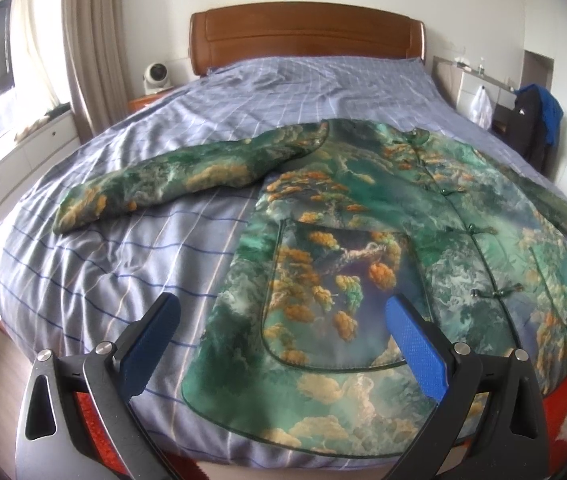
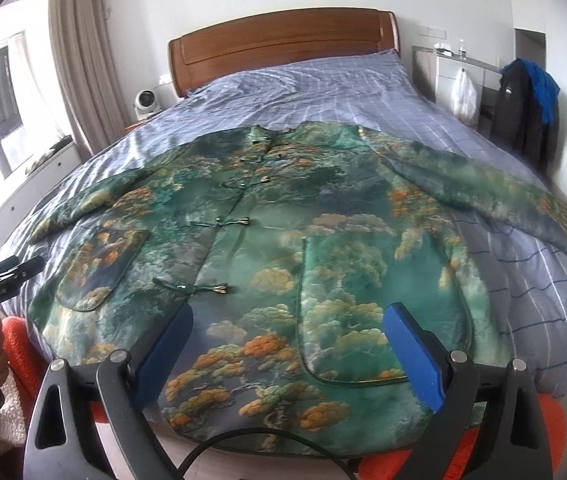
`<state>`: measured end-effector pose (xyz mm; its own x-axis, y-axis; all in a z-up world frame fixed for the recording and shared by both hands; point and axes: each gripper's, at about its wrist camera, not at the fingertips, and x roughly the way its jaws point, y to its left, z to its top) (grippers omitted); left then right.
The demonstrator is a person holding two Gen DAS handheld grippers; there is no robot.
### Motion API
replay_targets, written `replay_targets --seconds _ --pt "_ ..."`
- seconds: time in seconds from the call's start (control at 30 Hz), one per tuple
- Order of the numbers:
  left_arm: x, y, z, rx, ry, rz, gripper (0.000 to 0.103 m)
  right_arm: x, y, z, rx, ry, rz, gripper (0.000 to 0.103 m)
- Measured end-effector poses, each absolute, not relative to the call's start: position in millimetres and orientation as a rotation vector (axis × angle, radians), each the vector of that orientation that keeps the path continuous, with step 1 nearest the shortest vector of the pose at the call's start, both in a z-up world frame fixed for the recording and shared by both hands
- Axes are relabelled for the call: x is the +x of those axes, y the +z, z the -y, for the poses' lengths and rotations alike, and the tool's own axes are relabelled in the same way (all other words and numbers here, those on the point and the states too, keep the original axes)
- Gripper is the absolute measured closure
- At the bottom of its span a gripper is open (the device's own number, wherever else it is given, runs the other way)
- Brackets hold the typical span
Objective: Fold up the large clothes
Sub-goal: 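Move the right tool to the cuff of the extended sleeve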
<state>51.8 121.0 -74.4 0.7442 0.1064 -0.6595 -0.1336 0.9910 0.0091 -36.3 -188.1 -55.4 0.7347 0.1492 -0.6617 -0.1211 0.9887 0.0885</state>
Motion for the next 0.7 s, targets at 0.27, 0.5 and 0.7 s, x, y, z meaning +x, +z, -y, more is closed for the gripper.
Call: replay_targets --seconds 0.27,0.5,0.7 --pt "50.7 -74.9 -121.9 -0.045 0.131 -0.716 0.001 -37.5 -57.8 180.3 0.045 0.207 -0.735 0.008" --pt "48.7 -75.5 -130.8 -0.077 0.141 -0.714 0.001 -25.0 -50.0 235.2 0.162 0.107 -0.724 0.008" --pt "52.5 -75.0 -129.0 -0.077 0.152 -0.722 0.001 -18.2 -43.4 370.3 0.404 -0.097 -0.661 0.008"
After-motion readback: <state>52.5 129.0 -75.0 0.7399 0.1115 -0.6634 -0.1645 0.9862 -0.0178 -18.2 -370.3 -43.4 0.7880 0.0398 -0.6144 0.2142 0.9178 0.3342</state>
